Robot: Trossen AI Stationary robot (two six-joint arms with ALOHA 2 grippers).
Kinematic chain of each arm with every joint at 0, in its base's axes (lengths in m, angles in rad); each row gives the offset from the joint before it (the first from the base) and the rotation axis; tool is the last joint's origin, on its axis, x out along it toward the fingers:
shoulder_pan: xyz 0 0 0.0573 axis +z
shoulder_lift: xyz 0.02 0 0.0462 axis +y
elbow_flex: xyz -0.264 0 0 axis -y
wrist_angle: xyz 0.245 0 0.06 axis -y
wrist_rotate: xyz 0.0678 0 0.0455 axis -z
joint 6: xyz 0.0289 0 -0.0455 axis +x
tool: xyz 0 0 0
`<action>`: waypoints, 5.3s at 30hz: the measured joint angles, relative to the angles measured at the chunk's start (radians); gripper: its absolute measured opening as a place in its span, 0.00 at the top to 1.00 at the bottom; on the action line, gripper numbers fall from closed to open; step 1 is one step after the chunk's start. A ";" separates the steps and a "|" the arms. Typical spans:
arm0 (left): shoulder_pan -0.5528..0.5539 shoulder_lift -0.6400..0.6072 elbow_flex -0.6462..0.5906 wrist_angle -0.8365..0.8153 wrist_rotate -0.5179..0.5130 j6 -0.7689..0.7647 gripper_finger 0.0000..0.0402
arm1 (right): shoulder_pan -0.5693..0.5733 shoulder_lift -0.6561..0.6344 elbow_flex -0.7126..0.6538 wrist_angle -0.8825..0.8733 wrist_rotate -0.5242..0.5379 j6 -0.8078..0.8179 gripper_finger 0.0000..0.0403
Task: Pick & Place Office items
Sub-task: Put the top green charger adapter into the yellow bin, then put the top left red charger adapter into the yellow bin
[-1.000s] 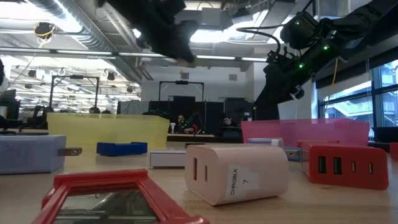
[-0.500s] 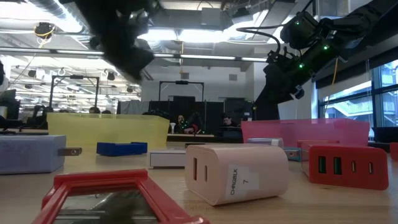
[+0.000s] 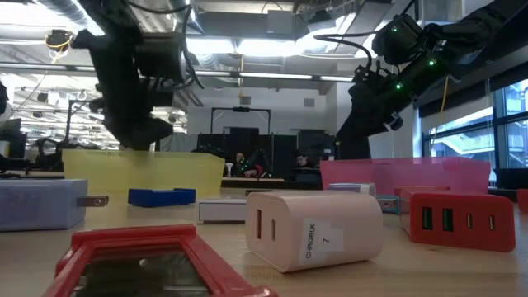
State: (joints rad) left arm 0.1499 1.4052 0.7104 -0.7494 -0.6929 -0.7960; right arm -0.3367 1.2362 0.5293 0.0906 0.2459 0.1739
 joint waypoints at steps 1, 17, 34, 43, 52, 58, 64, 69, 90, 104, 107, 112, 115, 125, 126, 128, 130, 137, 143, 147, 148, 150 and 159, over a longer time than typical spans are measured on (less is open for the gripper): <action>0.011 0.000 -0.006 0.016 0.021 0.018 0.61 | 0.000 0.000 0.000 -0.001 0.000 0.000 0.36; 0.164 -0.001 -0.008 0.109 0.126 0.171 0.60 | 0.000 0.000 0.000 0.000 0.000 0.000 0.36; 0.174 0.000 0.075 0.052 0.138 0.284 0.44 | 0.000 0.000 0.000 0.002 0.000 0.000 0.36; 0.127 -0.001 0.193 0.085 0.187 0.298 0.44 | 0.000 0.000 0.000 0.022 -0.035 0.000 0.36; 0.037 -0.001 0.193 0.129 0.174 0.312 0.44 | 0.004 0.000 0.000 0.002 -0.404 -0.015 0.36; -0.002 -0.001 0.193 0.129 0.164 0.302 0.44 | 0.064 0.000 0.000 -0.024 -0.645 -0.056 0.36; -0.019 -0.001 0.193 0.129 0.156 0.296 0.44 | 0.159 0.000 0.000 -0.158 -0.556 -0.038 0.36; -0.020 -0.001 0.193 0.129 0.149 0.294 0.44 | 0.249 0.000 0.000 -0.186 -0.492 0.091 0.34; -0.045 -0.002 0.193 0.125 0.168 0.275 0.44 | 0.587 0.104 0.245 -0.589 -0.046 0.658 0.22; -0.135 -0.002 0.193 0.125 0.169 0.266 0.44 | 0.614 0.350 0.440 -0.867 -0.046 0.657 0.22; -0.155 -0.002 0.193 0.125 0.161 0.260 0.44 | 0.607 0.382 0.441 -0.876 -0.061 0.656 0.22; -0.175 -0.002 0.193 0.125 0.160 0.259 0.44 | 0.587 0.435 0.441 -0.895 -0.078 0.649 0.22; -0.181 -0.002 0.193 0.125 0.160 0.259 0.44 | 0.576 0.449 0.441 -0.900 -0.078 0.639 0.22; -0.182 -0.002 0.193 0.125 0.139 0.260 0.44 | 0.571 0.461 0.441 -0.901 -0.079 0.626 0.28; -0.182 -0.002 0.193 0.125 0.136 0.259 0.44 | 0.571 0.468 0.441 -0.900 -0.080 0.626 0.29; -0.182 -0.002 0.193 0.125 0.135 0.260 0.44 | 0.571 0.481 0.441 -0.896 -0.094 0.623 0.30; -0.182 -0.002 0.193 0.125 0.135 0.260 0.44 | 0.571 0.489 0.441 -0.896 -0.101 0.607 0.32; -0.182 -0.002 0.193 0.122 0.134 0.260 0.44 | 0.571 0.491 0.441 -0.895 -0.104 0.574 0.40; -0.182 -0.002 0.193 0.128 0.119 0.260 0.44 | 0.571 0.486 0.441 -0.895 -0.104 0.542 0.47; -0.183 -0.002 0.193 0.182 0.093 0.259 0.45 | 0.571 0.474 0.461 -0.917 -0.095 0.503 0.45; -0.183 -0.002 0.193 0.209 0.096 0.259 0.45 | 0.571 0.470 0.476 -0.920 -0.076 0.490 0.44; -0.183 -0.002 0.193 0.277 0.101 0.274 0.45 | 0.571 0.461 0.509 -0.930 -0.025 0.450 0.43; -0.214 -0.001 0.193 0.639 0.121 0.432 0.45 | 0.577 0.451 0.700 -0.884 0.470 0.061 0.45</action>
State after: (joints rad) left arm -0.0637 1.4040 0.9031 -0.1100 -0.5724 -0.3643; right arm 0.2401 1.6867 1.2291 -0.7932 0.7156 0.2347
